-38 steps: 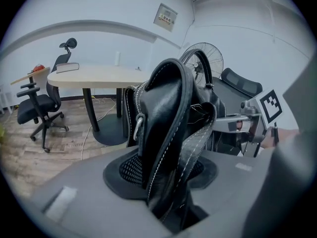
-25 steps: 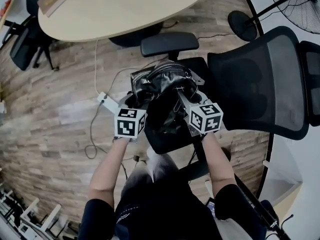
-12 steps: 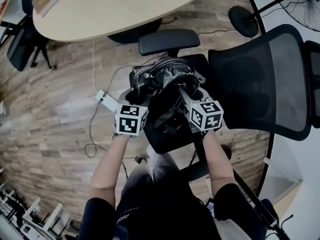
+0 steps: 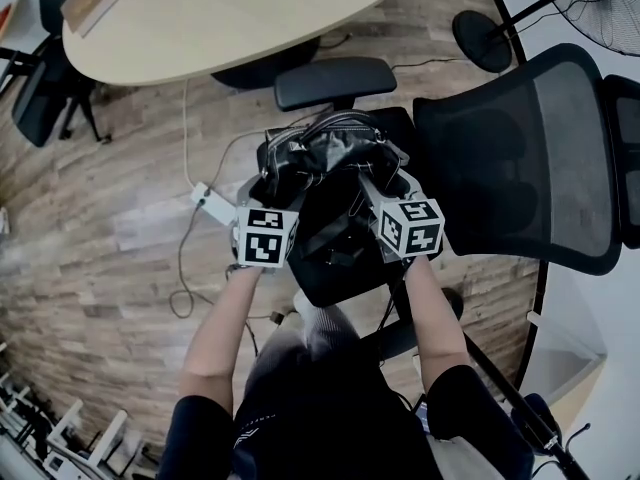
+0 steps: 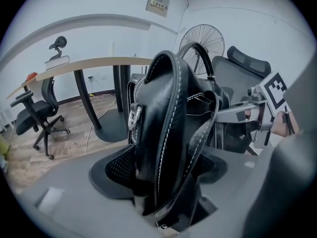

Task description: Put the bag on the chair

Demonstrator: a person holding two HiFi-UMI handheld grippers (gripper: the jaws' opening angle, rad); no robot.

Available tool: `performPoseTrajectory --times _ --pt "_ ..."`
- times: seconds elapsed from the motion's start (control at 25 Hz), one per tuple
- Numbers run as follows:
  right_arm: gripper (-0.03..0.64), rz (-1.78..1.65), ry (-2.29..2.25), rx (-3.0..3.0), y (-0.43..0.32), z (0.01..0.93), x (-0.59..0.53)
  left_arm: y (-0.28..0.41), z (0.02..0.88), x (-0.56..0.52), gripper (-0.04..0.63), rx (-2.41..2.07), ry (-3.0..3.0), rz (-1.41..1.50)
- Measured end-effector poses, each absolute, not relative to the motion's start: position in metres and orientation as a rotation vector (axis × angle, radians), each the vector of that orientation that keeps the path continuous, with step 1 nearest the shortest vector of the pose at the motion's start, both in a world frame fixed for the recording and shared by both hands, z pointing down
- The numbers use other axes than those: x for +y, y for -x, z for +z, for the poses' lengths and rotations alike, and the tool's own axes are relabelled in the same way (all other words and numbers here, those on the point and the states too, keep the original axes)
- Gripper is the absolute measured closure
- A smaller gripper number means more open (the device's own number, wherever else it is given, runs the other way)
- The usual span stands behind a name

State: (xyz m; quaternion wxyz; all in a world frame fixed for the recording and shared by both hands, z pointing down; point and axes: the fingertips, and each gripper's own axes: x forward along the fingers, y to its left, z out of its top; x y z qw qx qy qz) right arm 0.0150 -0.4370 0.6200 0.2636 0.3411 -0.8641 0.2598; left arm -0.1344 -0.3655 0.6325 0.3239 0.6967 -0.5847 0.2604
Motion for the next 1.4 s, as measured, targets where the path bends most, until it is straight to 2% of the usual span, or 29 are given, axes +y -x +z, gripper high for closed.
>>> performPoseTrajectory --times 0.12,0.48,0.64,0.88,1.0,1.08,1.16,1.32,1.4 --pt "0.385 0.714 -0.958 -2.322 -0.02 0.619 -0.436 0.136 0.63 -0.359 0.235 -1.536 -1.84 0.672" --pt "0.342 0.727 -1.038 -2.247 -0.029 0.618 -0.432 0.142 0.608 -0.342 0.238 -1.538 -1.87 0.639" --pt "0.302 0.721 -1.096 -2.208 -0.039 0.614 -0.43 0.144 0.592 -0.337 0.288 -1.556 -1.921 0.619" --pt "0.293 0.729 -1.153 -2.186 -0.049 0.598 -0.418 0.146 0.566 -0.331 0.338 -1.535 -1.985 0.55" --pt "0.307 0.739 -1.18 -2.186 -0.052 0.587 -0.409 0.147 0.551 -0.328 0.39 -1.534 -2.015 0.525" --pt "0.333 0.742 -1.189 -2.187 -0.053 0.58 -0.401 0.15 0.54 -0.324 0.47 -1.565 -2.031 0.505" --pt "0.354 0.751 -1.203 -2.196 -0.053 0.571 -0.393 0.153 0.531 -0.319 0.519 -1.585 -2.039 0.484" --pt "0.42 0.765 -1.252 -2.23 -0.054 0.547 -0.381 0.161 0.518 -0.309 0.579 -1.594 -2.034 0.458" --pt "0.458 0.755 -1.294 -2.251 -0.055 0.532 -0.375 0.167 0.511 -0.303 0.58 -1.605 -2.032 0.453"
